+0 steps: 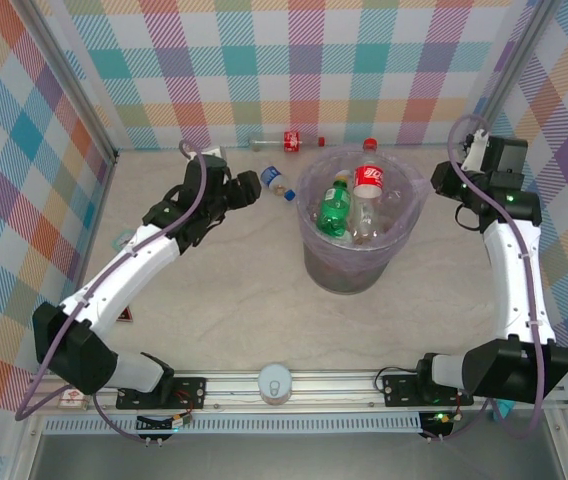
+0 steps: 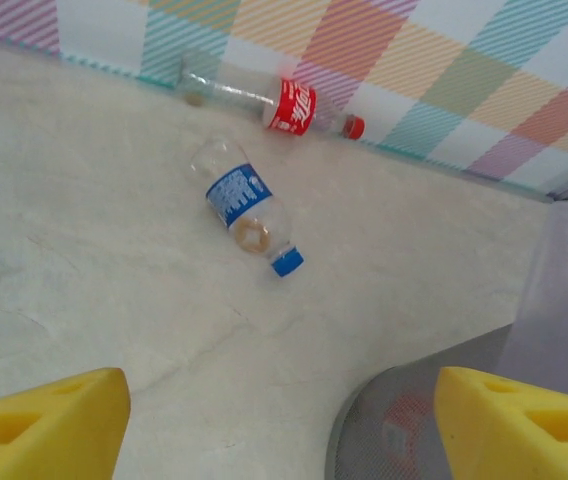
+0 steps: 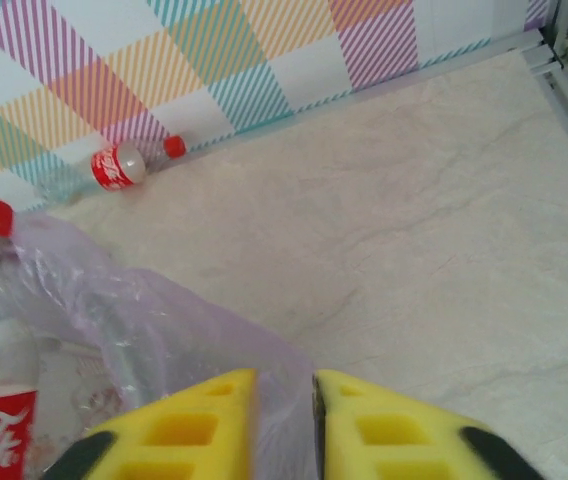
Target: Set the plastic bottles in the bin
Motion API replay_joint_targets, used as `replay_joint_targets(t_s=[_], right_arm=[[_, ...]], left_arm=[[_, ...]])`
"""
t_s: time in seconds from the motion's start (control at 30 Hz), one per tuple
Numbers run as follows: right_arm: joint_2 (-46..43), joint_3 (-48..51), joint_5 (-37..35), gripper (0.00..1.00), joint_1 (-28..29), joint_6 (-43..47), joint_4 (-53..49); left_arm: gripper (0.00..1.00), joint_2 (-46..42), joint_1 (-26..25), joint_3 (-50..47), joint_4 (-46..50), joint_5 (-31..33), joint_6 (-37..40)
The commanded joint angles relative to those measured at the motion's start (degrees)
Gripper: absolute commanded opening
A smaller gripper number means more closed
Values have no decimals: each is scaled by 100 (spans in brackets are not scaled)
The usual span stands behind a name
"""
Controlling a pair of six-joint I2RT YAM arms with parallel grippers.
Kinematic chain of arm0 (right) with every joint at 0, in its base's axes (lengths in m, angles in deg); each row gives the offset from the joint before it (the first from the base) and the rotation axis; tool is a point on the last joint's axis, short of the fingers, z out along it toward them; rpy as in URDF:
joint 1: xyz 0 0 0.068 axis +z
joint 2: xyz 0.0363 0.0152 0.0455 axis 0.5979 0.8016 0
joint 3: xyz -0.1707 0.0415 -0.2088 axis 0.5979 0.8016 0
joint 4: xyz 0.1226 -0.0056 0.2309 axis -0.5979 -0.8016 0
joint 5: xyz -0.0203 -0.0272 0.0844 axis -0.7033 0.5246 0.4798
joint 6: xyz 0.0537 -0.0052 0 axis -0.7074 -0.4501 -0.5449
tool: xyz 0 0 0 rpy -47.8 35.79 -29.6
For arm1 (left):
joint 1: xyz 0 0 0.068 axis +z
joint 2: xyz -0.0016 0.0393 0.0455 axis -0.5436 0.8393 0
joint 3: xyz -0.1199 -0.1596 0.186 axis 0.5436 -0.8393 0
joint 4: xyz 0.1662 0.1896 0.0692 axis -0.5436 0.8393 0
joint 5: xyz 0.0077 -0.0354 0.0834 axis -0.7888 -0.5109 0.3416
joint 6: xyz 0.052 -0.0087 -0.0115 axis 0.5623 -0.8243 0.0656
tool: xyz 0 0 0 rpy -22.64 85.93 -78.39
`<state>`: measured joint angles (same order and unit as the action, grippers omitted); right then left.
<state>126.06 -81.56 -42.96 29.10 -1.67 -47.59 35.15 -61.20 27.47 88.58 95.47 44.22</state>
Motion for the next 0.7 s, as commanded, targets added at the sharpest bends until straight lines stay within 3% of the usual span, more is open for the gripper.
replay_joint_targets(t_s=[0.0, 0.1, 0.27, 0.37, 0.53, 0.67], right_arm=[[-192, -323, 469, 41, -26, 164, -242], [-381, -438, 751, 50, -21, 196, -648], [-653, -88, 1361, 50, -24, 55, -994], [-724, 164, 1399, 51, -21, 27, -1008], [-596, 369, 1570, 51, -12, 21, -995], [-552, 541, 1663, 46, -14, 18, -928]], left_arm=[[85, 69, 76, -104, -427, -545, -358], [87, 52, 85, -197, -767, -859, -484], [87, -269, 84, -643, -1202, -1263, -730], [85, -373, 61, -993, -1756, -1875, -1058], [85, -348, -361, -861, -1413, -1333, -839], [86, -272, -411, -1069, -2061, -1791, -1202]])
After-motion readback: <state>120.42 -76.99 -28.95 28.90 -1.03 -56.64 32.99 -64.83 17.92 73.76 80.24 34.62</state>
